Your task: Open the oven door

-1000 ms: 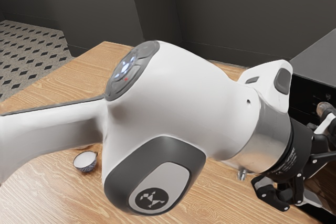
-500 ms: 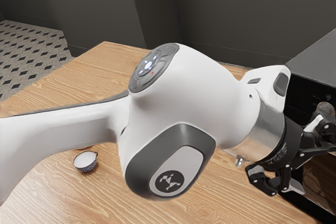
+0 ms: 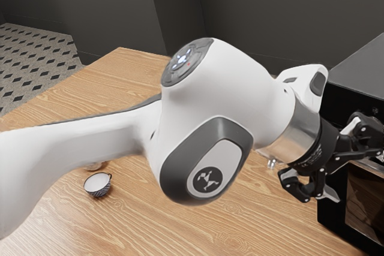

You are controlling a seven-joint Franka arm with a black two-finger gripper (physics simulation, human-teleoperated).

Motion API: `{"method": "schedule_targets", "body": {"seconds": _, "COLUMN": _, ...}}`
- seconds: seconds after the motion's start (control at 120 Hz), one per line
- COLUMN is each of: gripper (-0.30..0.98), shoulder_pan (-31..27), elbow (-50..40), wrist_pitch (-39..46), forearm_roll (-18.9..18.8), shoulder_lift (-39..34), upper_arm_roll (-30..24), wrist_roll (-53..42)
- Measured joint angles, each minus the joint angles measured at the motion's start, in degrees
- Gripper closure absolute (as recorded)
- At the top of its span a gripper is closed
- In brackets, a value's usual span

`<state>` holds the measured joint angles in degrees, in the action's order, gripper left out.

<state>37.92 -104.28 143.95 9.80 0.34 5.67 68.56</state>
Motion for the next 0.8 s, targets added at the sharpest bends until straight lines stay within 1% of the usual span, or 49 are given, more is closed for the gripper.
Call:
{"method": "schedule_targets", "body": {"seconds": 0.125, "gripper": 0.0, "shoulder_pan": -0.5, "elbow": -1.2, "wrist_pitch": -0.2, "forearm_roll": 2.5, "shoulder_lift": 0.4, "upper_arm_roll": -0.1, "wrist_roll": -1.5}}
{"method": "schedule_targets", "body": {"seconds": 0.217, "gripper": 0.0, "shoulder_pan": 0.4, "elbow": -3.4, "wrist_pitch": -0.2, "forearm_roll": 4.4, "shoulder_lift": -0.4, "upper_arm_roll": 0.1, "wrist_roll": -2.4}}
{"method": "schedule_targets", "body": {"seconds": 0.283, "gripper": 0.0, "shoulder_pan": 1.0, "elbow": -8.9, "wrist_pitch": -0.1, "forearm_roll": 5.1, "shoulder_lift": -4.7, "upper_arm_roll": 0.1, "wrist_roll": -3.0}}
{"method": "schedule_targets", "body": {"seconds": 0.317, "gripper": 0.0, "shoulder_pan": 0.2, "elbow": -12.4, "wrist_pitch": 0.0, "forearm_roll": 5.3, "shoulder_lift": -7.9, "upper_arm_roll": -1.1, "wrist_roll": -3.2}}
{"method": "schedule_targets", "body": {"seconds": 0.367, "gripper": 0.0, "shoulder_pan": -4.3, "elbow": -18.4, "wrist_pitch": 0.2, "forearm_roll": 5.3, "shoulder_lift": -13.8, "upper_arm_roll": -5.2, "wrist_roll": -3.6}}
{"method": "schedule_targets", "body": {"seconds": 0.408, "gripper": 0.01, "shoulder_pan": -11.1, "elbow": -23.9, "wrist_pitch": 0.5, "forearm_roll": 5.8, "shoulder_lift": -19.9, "upper_arm_roll": -10.7, "wrist_roll": -4.1}}
{"method": "schedule_targets", "body": {"seconds": 0.458, "gripper": 0.01, "shoulder_pan": -20.3, "elbow": -28.9, "wrist_pitch": 0.8, "forearm_roll": 7.8, "shoulder_lift": -27.1, "upper_arm_roll": -18.1, "wrist_roll": -4.7}}
{"method": "schedule_targets", "body": {"seconds": 0.525, "gripper": 0.01, "shoulder_pan": -29.7, "elbow": -32.1, "wrist_pitch": 0.7, "forearm_roll": 9.8, "shoulder_lift": -34.4, "upper_arm_roll": -26.3, "wrist_roll": -5.2}}
{"method": "schedule_targets", "body": {"seconds": 0.567, "gripper": 0.01, "shoulder_pan": -33.5, "elbow": -32.7, "wrist_pitch": 0.3, "forearm_roll": 10.4, "shoulder_lift": -37.0, "upper_arm_roll": -29.5, "wrist_roll": -5.5}}
{"method": "schedule_targets", "body": {"seconds": 0.6, "gripper": 0.01, "shoulder_pan": -35.8, "elbow": -31.4, "wrist_pitch": -0.8, "forearm_roll": 10.3, "shoulder_lift": -37.7, "upper_arm_roll": -30.6, "wrist_roll": -6.0}}
{"method": "schedule_targets", "body": {"seconds": 0.625, "gripper": 0.01, "shoulder_pan": -37.7, "elbow": -27.4, "wrist_pitch": -3.1, "forearm_roll": 9.0, "shoulder_lift": -36.9, "upper_arm_roll": -30.5, "wrist_roll": -6.5}}
{"method": "schedule_targets", "body": {"seconds": 0.633, "gripper": 0.01, "shoulder_pan": -38.4, "elbow": -25.0, "wrist_pitch": -4.3, "forearm_roll": 8.3, "shoulder_lift": -36.2, "upper_arm_roll": -30.2, "wrist_roll": -6.6}}
{"method": "schedule_targets", "body": {"seconds": 0.667, "gripper": 0.01, "shoulder_pan": -40.6, "elbow": -9.8, "wrist_pitch": -11.6, "forearm_roll": 4.1, "shoulder_lift": -30.0, "upper_arm_roll": -29.0, "wrist_roll": -7.2}}
{"method": "schedule_targets", "body": {"seconds": 0.692, "gripper": 0.01, "shoulder_pan": -41.4, "elbow": 0.0, "wrist_pitch": -17.4, "forearm_roll": 1.1, "shoulder_lift": -25.7, "upper_arm_roll": -27.1, "wrist_roll": -7.6}}
{"method": "schedule_targets", "body": {"seconds": 0.725, "gripper": 0.01, "shoulder_pan": -41.5, "elbow": 8.7, "wrist_pitch": -24.4, "forearm_roll": -1.8, "shoulder_lift": -21.7, "upper_arm_roll": -22.7, "wrist_roll": -8.1}}
{"method": "schedule_targets", "body": {"seconds": 0.767, "gripper": 0.0, "shoulder_pan": -40.7, "elbow": 12.8, "wrist_pitch": -31.8, "forearm_roll": -3.8, "shoulder_lift": -18.8, "upper_arm_roll": -16.6, "wrist_roll": -8.6}}
{"method": "schedule_targets", "body": {"seconds": 0.8, "gripper": 0.0, "shoulder_pan": -40.3, "elbow": 11.3, "wrist_pitch": -36.6, "forearm_roll": -4.7, "shoulder_lift": -17.8, "upper_arm_roll": -12.7, "wrist_roll": -9.0}}
